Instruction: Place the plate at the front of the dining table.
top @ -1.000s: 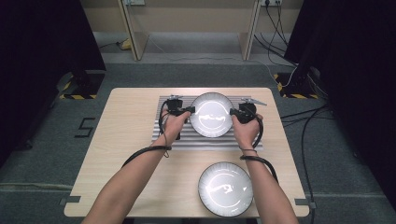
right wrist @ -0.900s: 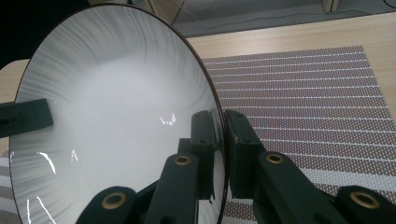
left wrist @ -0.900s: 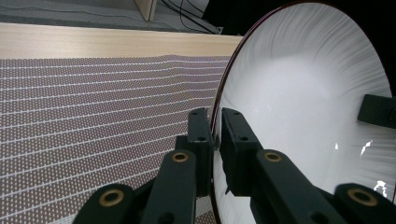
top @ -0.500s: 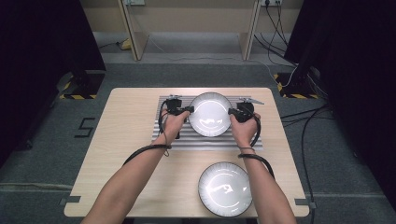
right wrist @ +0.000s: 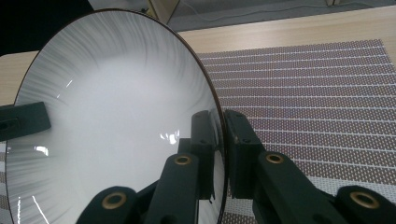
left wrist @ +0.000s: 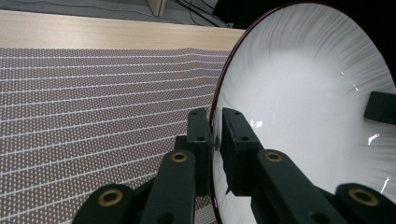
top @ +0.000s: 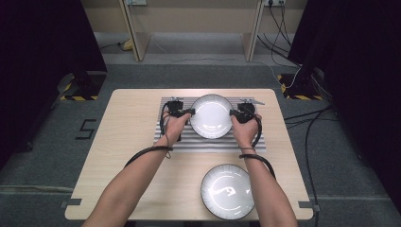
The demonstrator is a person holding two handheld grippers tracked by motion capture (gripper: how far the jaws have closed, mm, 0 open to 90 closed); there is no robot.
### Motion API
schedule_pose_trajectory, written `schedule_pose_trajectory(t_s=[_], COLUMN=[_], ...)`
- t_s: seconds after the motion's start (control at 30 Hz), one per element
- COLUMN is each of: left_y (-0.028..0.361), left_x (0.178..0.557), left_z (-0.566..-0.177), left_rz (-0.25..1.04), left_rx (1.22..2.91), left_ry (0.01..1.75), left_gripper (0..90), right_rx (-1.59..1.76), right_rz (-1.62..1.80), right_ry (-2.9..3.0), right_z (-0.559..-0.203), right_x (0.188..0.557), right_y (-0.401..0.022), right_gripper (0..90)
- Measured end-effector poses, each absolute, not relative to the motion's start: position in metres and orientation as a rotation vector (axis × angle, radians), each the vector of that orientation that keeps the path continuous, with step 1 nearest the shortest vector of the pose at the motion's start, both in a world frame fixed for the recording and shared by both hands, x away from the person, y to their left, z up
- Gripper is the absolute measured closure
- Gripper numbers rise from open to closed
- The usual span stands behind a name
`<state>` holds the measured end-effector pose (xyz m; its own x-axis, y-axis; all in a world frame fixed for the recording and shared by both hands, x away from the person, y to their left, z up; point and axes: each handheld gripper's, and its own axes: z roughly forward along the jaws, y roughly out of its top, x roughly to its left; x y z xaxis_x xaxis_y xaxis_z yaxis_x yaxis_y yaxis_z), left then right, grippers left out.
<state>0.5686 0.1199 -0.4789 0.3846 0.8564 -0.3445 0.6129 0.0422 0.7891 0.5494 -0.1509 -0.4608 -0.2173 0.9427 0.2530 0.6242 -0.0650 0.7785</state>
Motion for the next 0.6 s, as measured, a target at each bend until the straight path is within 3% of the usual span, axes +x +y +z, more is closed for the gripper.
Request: schedule_pose_trajectory(t_s=[0.6], left_y=[0.120], left_x=[0.572], left_z=[-0.491], left_rz=[0.313], left_rx=[1.678], left_ry=[1.349], left_gripper=[81.0], right_rx=[1.679], right_rz=[1.135], right_ry=[1.872], right_z=[-0.471], right_x=[0.554], right_y=[-0.147], right_gripper=[83.1])
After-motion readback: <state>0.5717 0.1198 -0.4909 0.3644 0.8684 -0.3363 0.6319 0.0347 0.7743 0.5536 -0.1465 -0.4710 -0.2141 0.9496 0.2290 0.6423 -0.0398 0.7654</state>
